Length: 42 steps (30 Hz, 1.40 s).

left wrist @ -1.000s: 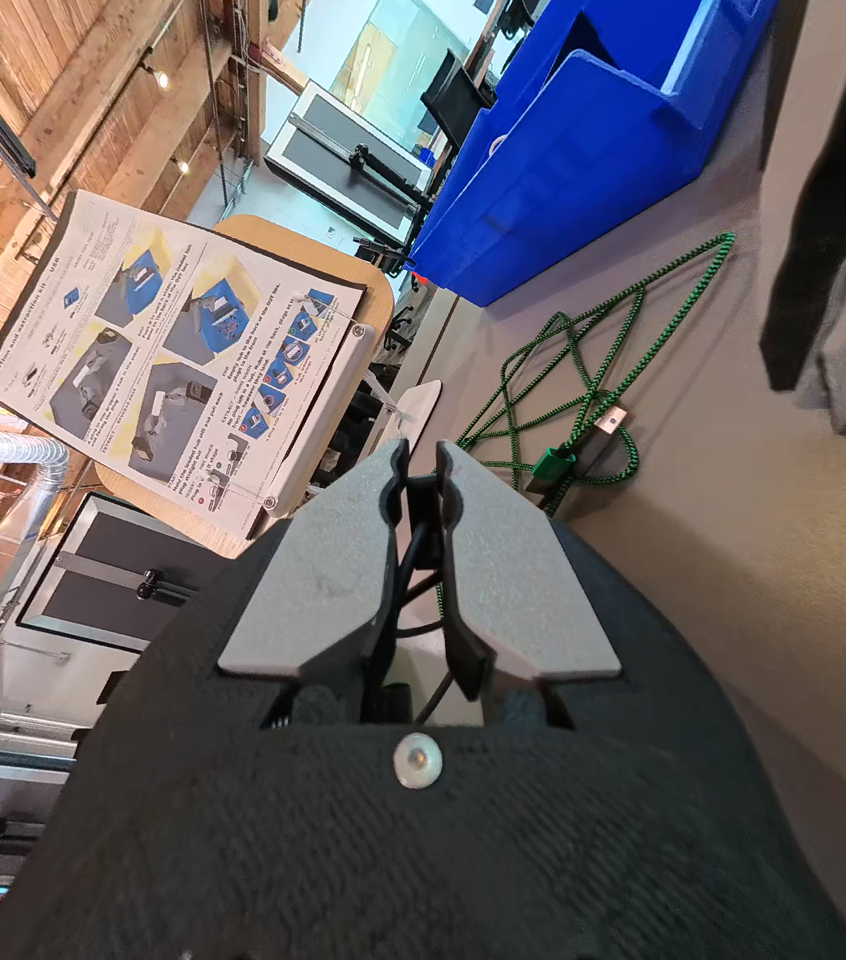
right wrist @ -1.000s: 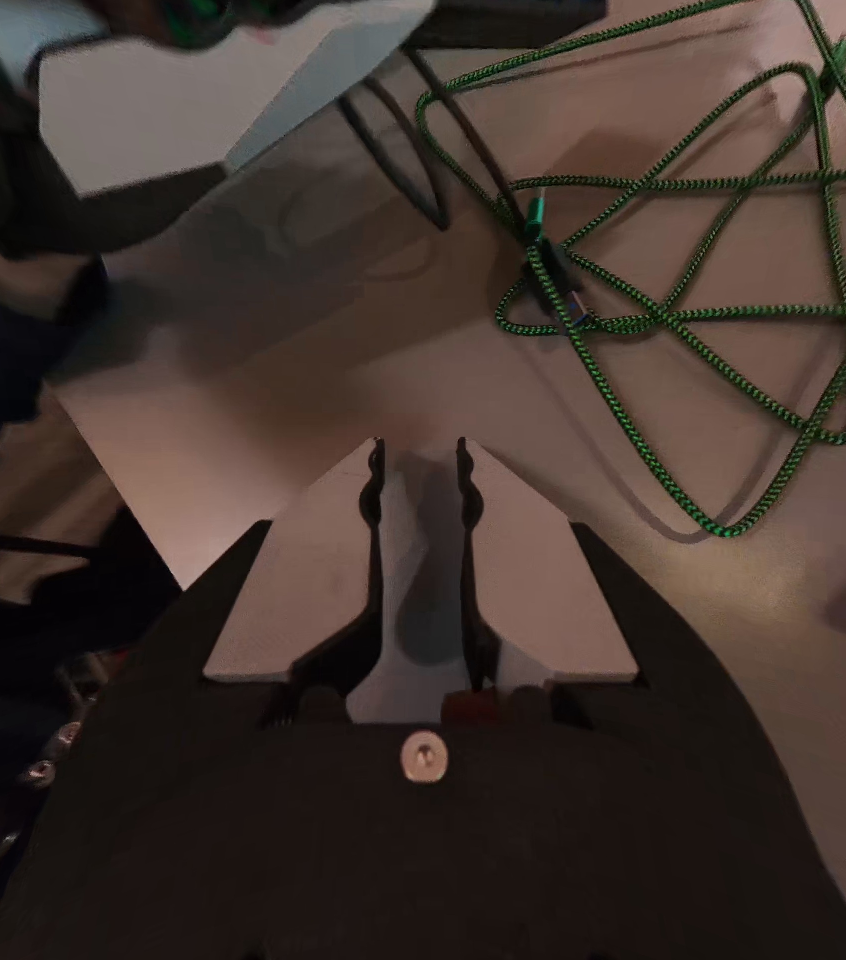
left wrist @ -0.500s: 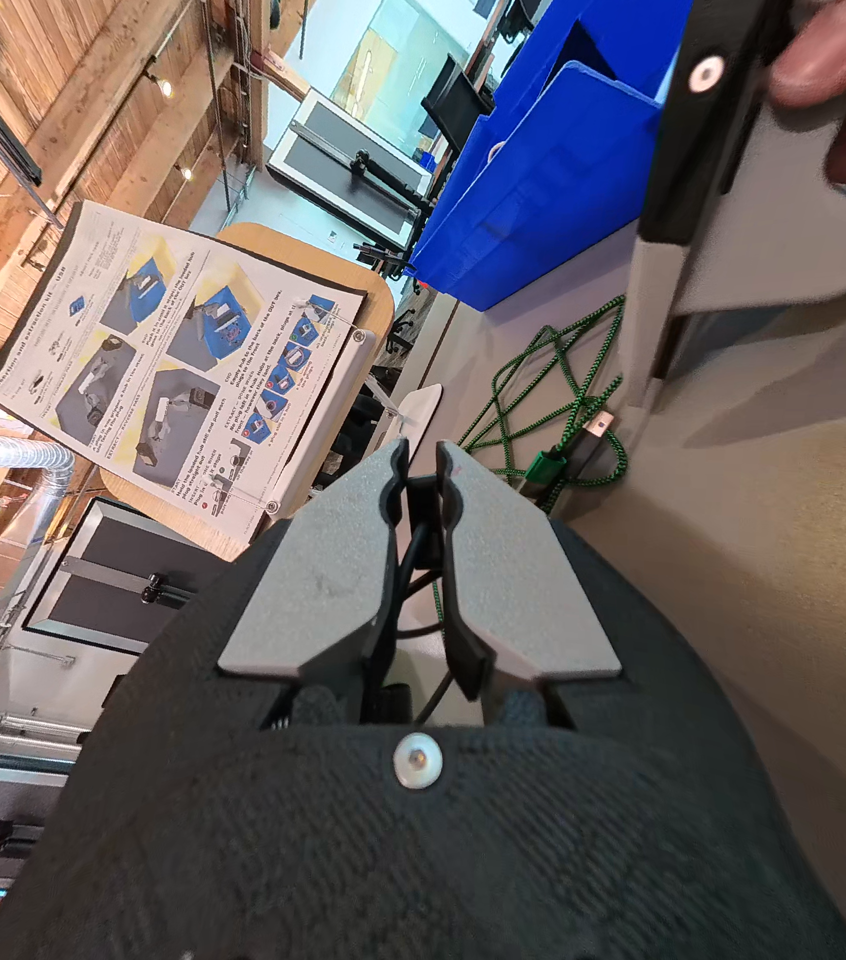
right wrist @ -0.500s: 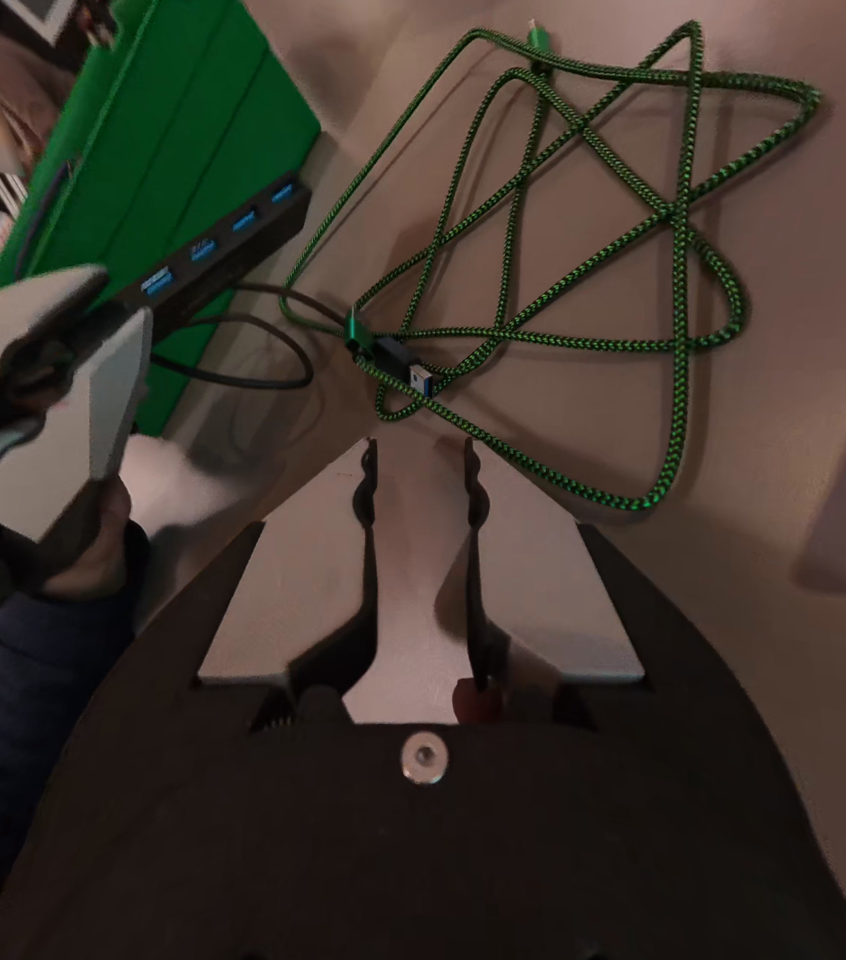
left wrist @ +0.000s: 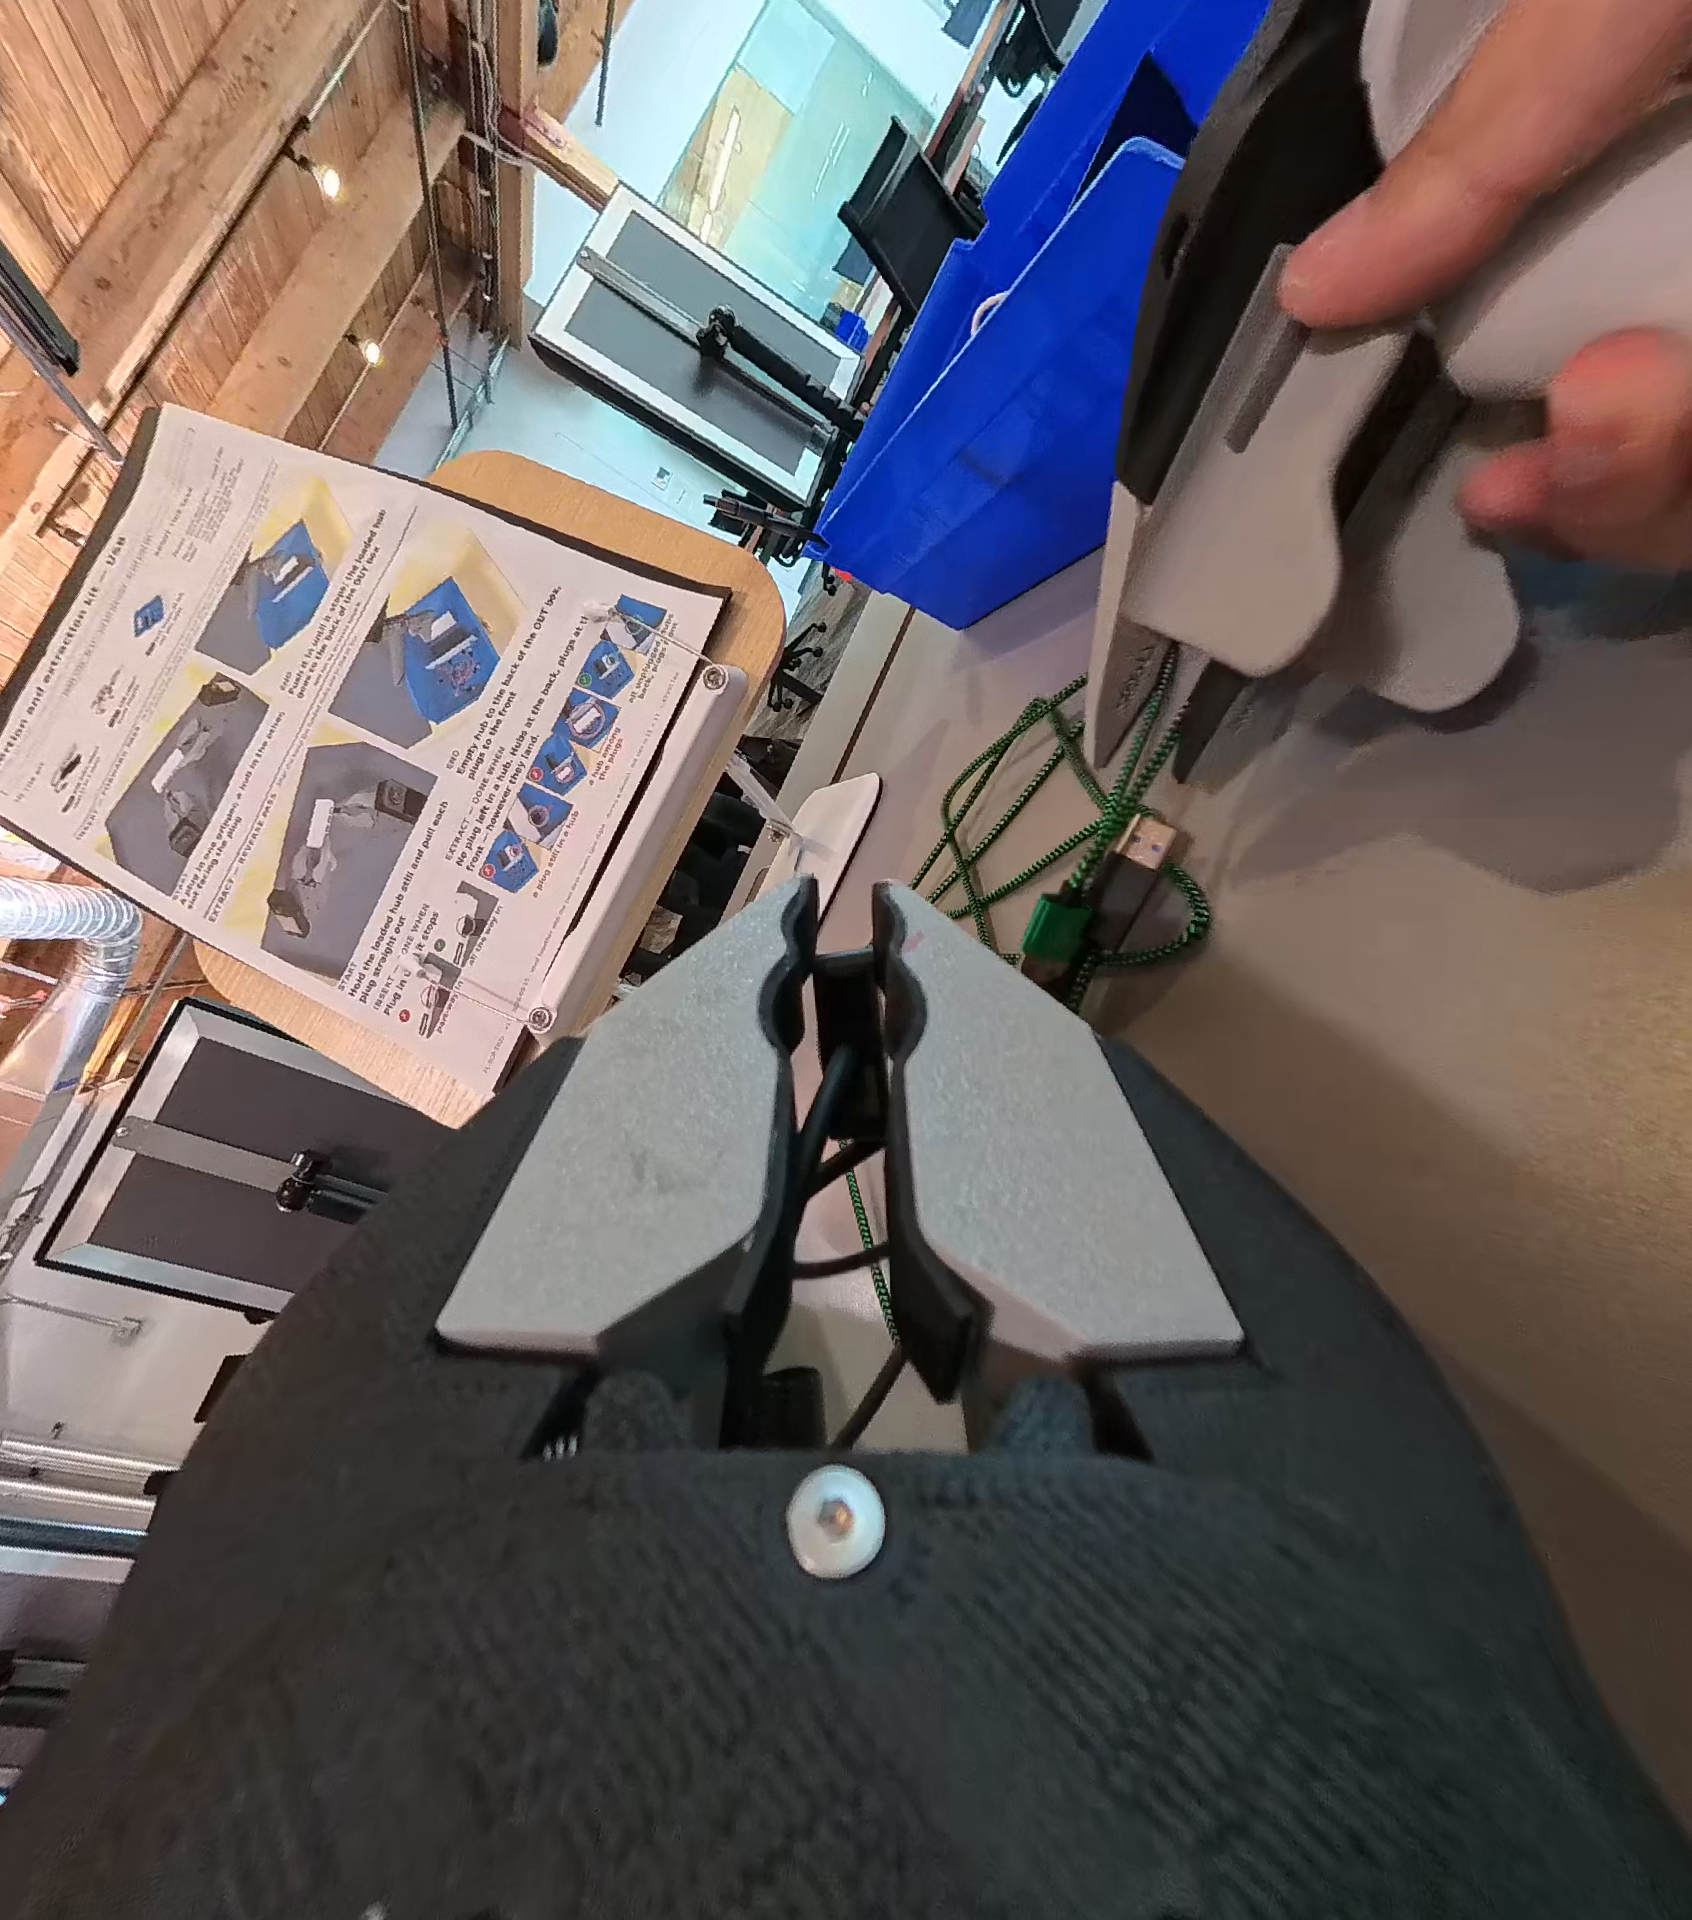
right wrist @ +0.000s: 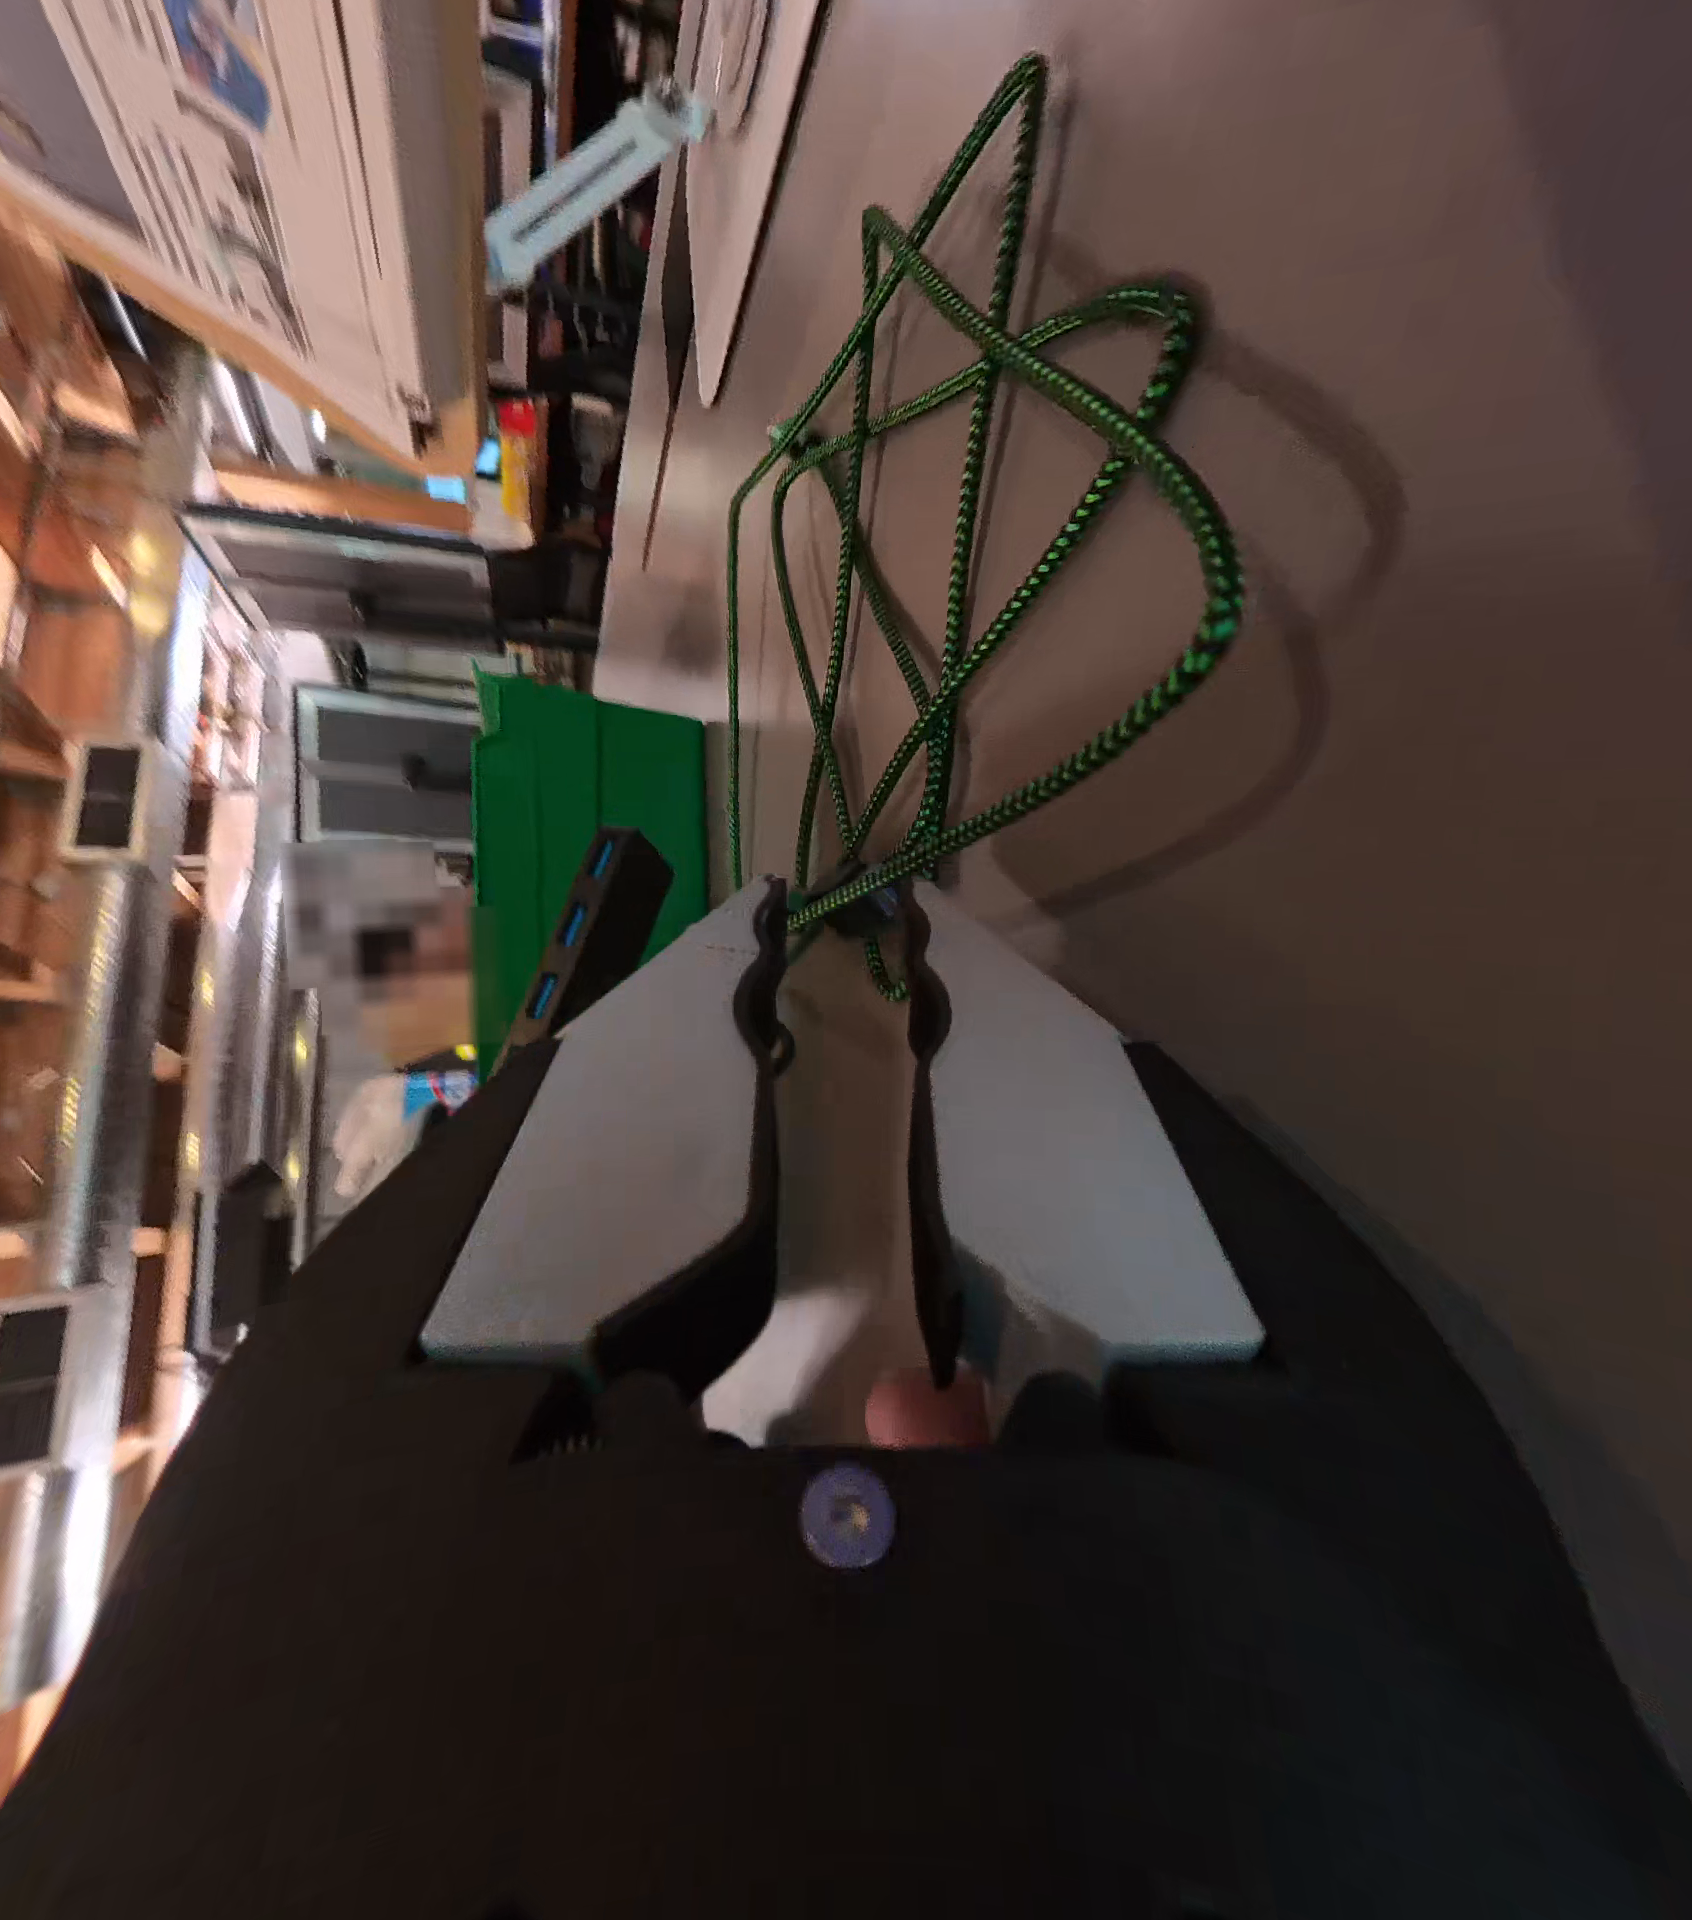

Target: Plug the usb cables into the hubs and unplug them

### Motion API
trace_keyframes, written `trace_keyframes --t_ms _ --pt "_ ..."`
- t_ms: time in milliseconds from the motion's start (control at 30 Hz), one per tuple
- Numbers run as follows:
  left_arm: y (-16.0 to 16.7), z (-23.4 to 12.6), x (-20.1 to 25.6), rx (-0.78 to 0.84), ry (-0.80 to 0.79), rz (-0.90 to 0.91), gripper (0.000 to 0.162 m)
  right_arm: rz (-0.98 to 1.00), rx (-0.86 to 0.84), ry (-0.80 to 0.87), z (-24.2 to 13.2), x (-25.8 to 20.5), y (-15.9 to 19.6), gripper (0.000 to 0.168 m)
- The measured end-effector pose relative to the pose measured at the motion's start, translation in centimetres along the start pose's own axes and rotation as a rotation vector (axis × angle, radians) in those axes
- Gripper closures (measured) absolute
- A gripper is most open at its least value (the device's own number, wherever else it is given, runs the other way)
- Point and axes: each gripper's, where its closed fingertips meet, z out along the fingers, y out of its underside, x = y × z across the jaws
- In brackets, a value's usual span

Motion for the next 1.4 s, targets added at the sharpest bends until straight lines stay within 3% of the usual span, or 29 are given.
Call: trace_keyframes --t_ms 67,167,233,333,400,533,733,800,867,933,1000,1067,1233,1300,1367,1400 --pt "-0.1 0.0 0.0 0.003 0.001 0.0 0.155 0.024 0.053 -0.009 0.2 -0.1 -0.6 0.15" --pt "-0.2 -0.1 0.1 0.006 0.0 0.002 0.155 -0.153 0.103 0.016 0.9 -0.5 -1.5 0.15" --pt "-0.2 -0.2 0.0 0.009 -0.002 -0.004 0.155 -0.317 0.112 0.0 1.4 -1.2 -1.8 0.153" --pt "0.0 -0.3 -0.3 0.011 -0.002 -0.031 0.155 -0.539 -0.037 -0.121 2.5 -3.4 0.4 0.155" --pt "0.2 -0.4 -0.6 0.006 -0.009 -0.052 0.155 -0.723 -0.05 -0.11 2.2 -3.9 0.6 0.16" --pt "0.7 -0.4 -0.9 -0.004 -0.011 -0.083 0.155 -1.169 0.02 -0.074 1.5 -5.4 -0.1 0.168" --pt "0.9 -0.2 -0.9 -0.014 -0.005 -0.098 0.155 -1.806 -0.088 -0.151 3.0 -5.1 2.9 0.168" --pt "1.1 -0.3 -1.0 -0.02 -0.009 -0.105 0.155 -1.912 -0.073 -0.104 2.8 -5.0 2.8 0.168" --pt "1.3 -0.3 -1.0 -0.026 -0.011 -0.108 0.155 -1.904 -0.192 -0.146 1.7 -4.5 4.8 0.168" --pt "1.4 -0.2 -1.0 -0.03 -0.009 -0.11 0.155 -1.956 -0.3 -0.065 0.8 -3.1 5.4 0.164" --pt "1.4 -0.2 -1.0 -0.03 -0.008 -0.114 0.155 -2.147 -0.279 0.097 0.3 -2.4 3.7 0.156" --pt "1.3 -0.1 -0.9 -0.03 -0.004 -0.115 0.155 -2.319 -0.255 0.214 -0.1 -2.5 1.7 0.16" --pt "1.3 -0.1 -0.8 -0.032 -0.002 -0.113 0.155 -2.577 -0.305 0.36 1.0 -1.4 -0.9 0.14" --pt "1.3 -0.1 -0.9 -0.031 -0.003 -0.121 0.155 -2.679 -0.28 0.367 2.0 -0.6 -1.1 0.147" --pt "1.4 -0.2 -1.0 -0.03 -0.006 -0.124 0.155 -2.694 -0.306 0.383 2.9 0.5 -1.4 0.168" --pt "1.4 -0.3 -1.0 -0.03 -0.004 -0.124 0.155 -2.671 -0.336 0.386 3.2 0.9 -1.6 0.168"
